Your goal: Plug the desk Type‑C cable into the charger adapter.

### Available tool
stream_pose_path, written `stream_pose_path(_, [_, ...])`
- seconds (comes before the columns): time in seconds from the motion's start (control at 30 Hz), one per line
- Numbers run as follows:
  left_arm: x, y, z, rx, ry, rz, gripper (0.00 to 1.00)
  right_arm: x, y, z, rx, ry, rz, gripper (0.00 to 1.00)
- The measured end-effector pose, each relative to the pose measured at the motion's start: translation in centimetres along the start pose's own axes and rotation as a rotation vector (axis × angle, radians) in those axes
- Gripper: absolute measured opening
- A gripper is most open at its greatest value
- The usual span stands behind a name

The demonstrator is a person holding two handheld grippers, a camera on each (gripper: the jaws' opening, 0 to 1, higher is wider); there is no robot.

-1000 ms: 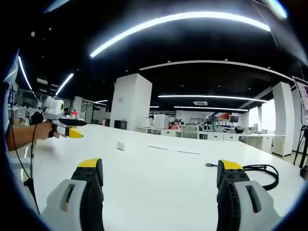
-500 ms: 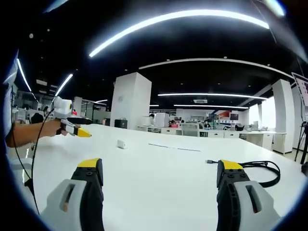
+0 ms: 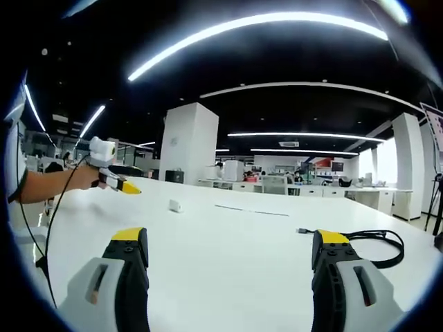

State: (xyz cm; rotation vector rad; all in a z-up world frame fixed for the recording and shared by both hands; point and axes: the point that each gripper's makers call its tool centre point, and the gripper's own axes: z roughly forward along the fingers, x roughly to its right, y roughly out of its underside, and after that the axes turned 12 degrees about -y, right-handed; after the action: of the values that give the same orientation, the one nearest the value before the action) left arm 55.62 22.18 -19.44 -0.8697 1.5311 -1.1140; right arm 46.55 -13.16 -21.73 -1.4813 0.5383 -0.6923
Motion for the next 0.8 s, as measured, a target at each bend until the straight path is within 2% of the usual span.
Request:
stream_pose_path(0.13, [-0.3,-0.9,0.6,0.048,0.034,0.015,0.85,0.1,-0.3,-0.1,0.002,0.001,-0.003,1.0])
stream_pose_path(0.17, [-0.5,-1.0,0.9,0.055,0.042,0.016,0.85,0.1,-0.3,-0.1,0.003,0.001,-0.004,1.0])
stream_pose_path(0.27, [-0.7,-0.9,1.7,0.021,0.052,0.022,0.89,0.1,-0.5,-0.1,0.004,0.002,-0.007,1.0])
stream_pose_path(0.37, [-0.8,-0.9,2.4,0.023,0.067,0.035,0.88,0.0,-0.4,0.0,0.002,-0.001,-0.005,1.0])
stream_pose_path(0.47, [-0.5,-0.5,2.9,-0.002,0.093,0.051,0.9,-0.2,-0.5,0.1,0.001,-0.004,-0.007,1.0])
stream_pose_path(0.53, [-0.5,-0.1,3.8,-0.04,0.113,0.04,0.94,-0.3,-0.7,0.1,0.002,-0.008,-0.011,1.0])
stream_pose_path(0.63, [-0.6,-0.1,4.4,-0.039,0.132,0.026,0.92,-0.4,-0.9,0.1,0.002,-0.01,-0.012,1.0])
stream_pose_path(0.8, [0.0,0.3,5.3,-0.063,0.175,0.067,0.91,-0.4,-0.9,0.2,-0.001,-0.009,-0.006,1.0])
